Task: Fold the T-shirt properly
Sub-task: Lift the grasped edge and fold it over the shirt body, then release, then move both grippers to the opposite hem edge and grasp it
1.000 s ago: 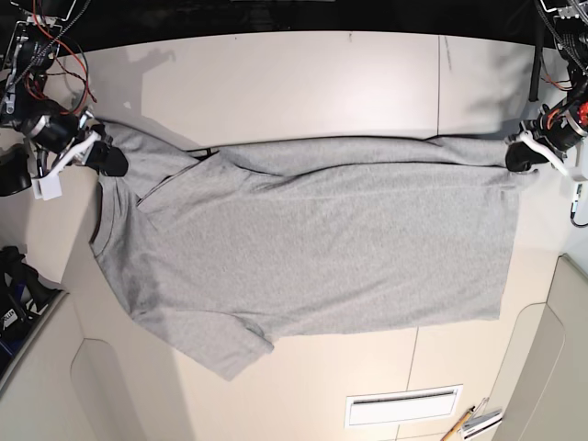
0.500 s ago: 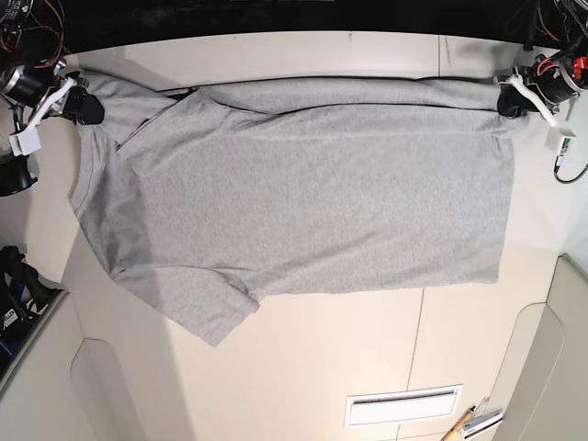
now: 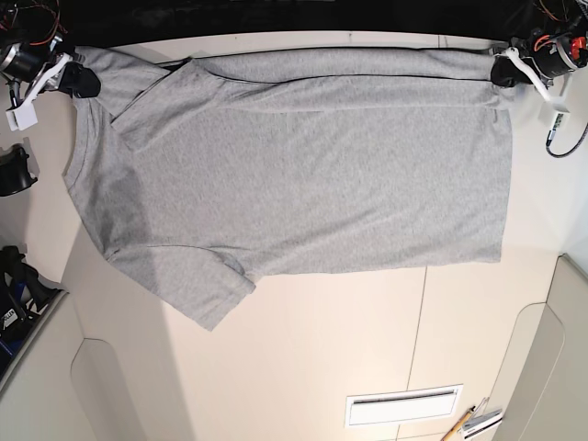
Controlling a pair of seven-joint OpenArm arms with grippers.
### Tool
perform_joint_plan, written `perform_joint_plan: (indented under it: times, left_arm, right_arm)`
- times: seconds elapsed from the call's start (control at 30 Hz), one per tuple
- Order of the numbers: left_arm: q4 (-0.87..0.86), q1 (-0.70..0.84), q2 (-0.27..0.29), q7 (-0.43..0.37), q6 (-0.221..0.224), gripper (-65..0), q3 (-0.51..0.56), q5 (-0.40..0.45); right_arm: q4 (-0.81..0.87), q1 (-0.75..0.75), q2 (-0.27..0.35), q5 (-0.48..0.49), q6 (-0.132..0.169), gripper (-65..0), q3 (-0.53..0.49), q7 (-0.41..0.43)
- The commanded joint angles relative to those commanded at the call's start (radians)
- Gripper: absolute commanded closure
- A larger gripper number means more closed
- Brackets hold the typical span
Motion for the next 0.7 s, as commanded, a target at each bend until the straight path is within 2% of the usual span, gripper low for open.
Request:
perform_joint_plan:
  times: [0.07, 0.1, 0.13, 0.17, 0.2, 0.23, 0.27, 0.3, 0.4, 0.5, 0.6, 0.7]
  left_arm:
    - [0.0, 0.0, 0.0, 0.0, 0.0, 0.0, 0.0, 0.0]
    - [0.0, 0.0, 0.0, 0.0, 0.0, 0.0, 0.0, 0.0]
    - [0.0, 0.0, 0.0, 0.0, 0.0, 0.0, 0.0, 0.0]
    - [0.0, 0.0, 0.0, 0.0, 0.0, -5.7, 0.0, 0.0]
    - [0.0, 0.0, 0.0, 0.0, 0.0, -15.0, 0.0, 0.0]
    - [0.0, 0.0, 0.0, 0.0, 0.0, -23.5, 0.0, 0.0]
    - [0.0, 0.0, 0.0, 0.0, 0.0, -30.2, 0.0, 0.0]
    - [0.0, 0.0, 0.0, 0.0, 0.0, -33.5, 0.0, 0.0]
    - [0.002, 0.0, 0.0, 0.0, 0.0, -33.7, -0.029, -0.021]
    - [0.016, -0.003, 0.0, 0.0, 0.0, -33.7, -0.134, -0.121]
    - [0.046, -0.017, 0.0, 0.0, 0.0, -33.7, -0.245, -0.192]
    - [0.057, -0.062, 0.0, 0.0, 0.0, -33.8, -0.296, -0.232]
  right_arm:
    - [0.0, 0.001, -0.002, -0.019, 0.0, 0.0, 0.0, 0.013]
    - [0.0, 0.001, -0.001, -0.034, 0.0, -2.8, 0.0, 0.023]
    - [0.0, 0.001, -0.001, -0.046, -0.001, -11.2, 0.0, 0.034]
    - [0.0, 0.001, -0.001, -0.053, -0.005, -19.4, 0.0, 0.035]
    - [0.0, 0.001, -0.001, -0.06, -0.005, -25.4, 0.001, 0.037]
    - [0.0, 0.001, -0.001, -0.061, -0.005, -28.7, 0.005, 0.037]
    - [0.0, 0.001, -0.001, -0.061, -0.005, -29.3, 0.014, 0.037]
    - [0.0, 0.007, -0.002, -0.061, -0.005, -29.3, 0.032, 0.037]
    - [0.0, 0.046, -0.001, -0.038, -0.004, -29.3, 0.122, 0.039]
    - [0.0, 0.127, -0.001, -0.039, -0.005, -29.3, 0.214, 0.053]
    - [0.0, 0.195, 0.001, -0.066, -0.008, -29.3, 0.225, 0.092]
    - [-0.001, 0.286, -0.001, -0.132, -0.021, -29.3, 0.225, 0.143]
